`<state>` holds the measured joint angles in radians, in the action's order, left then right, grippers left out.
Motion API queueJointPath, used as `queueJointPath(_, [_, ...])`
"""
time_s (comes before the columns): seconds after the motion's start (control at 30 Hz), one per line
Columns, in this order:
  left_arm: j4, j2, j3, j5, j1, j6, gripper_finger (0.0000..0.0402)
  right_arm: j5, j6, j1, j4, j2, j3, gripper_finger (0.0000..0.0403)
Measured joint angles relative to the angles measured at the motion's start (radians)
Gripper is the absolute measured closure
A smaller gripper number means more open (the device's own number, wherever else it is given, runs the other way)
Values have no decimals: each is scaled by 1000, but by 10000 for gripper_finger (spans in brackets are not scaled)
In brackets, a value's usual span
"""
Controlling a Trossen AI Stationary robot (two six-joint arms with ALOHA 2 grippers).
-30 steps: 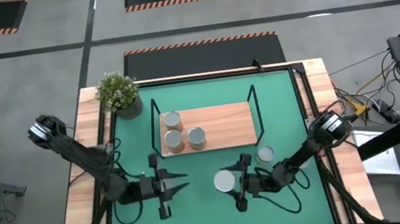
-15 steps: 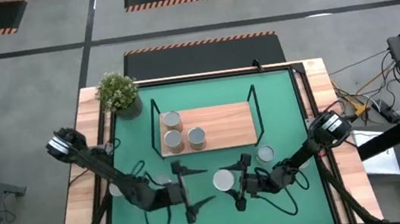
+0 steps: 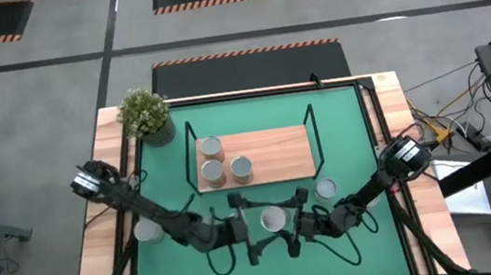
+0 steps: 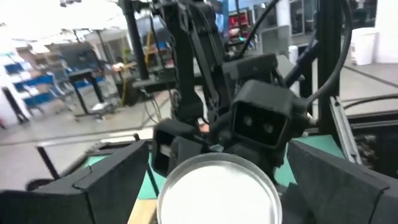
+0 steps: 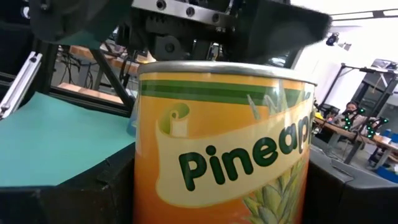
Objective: Pick and place cans onto a shelf
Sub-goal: Put the canned pineapple on the shelf
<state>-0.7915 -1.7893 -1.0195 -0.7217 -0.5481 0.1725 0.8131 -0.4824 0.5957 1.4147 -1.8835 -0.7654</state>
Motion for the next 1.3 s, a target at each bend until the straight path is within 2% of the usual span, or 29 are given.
queueJointPath(0.57, [178,-8,0,57,51,-150,38,7,12,-2,-28,0,0,117])
queueJointPath(0.7, [182,-14,-8,55,51,-133,55,2,11,-1,-29,0,0,117])
queueJointPath(0.9, [212,-30,-44,51,49,-134,104,6,10,0,-27,0,1,117])
queueJointPath(1.03, [254,-36,-71,45,49,-140,105,8,15,1,-26,0,2,116])
queueJointPath(1.3, [303,-37,-100,55,50,-129,98,-7,68,-1,-28,0,0,75])
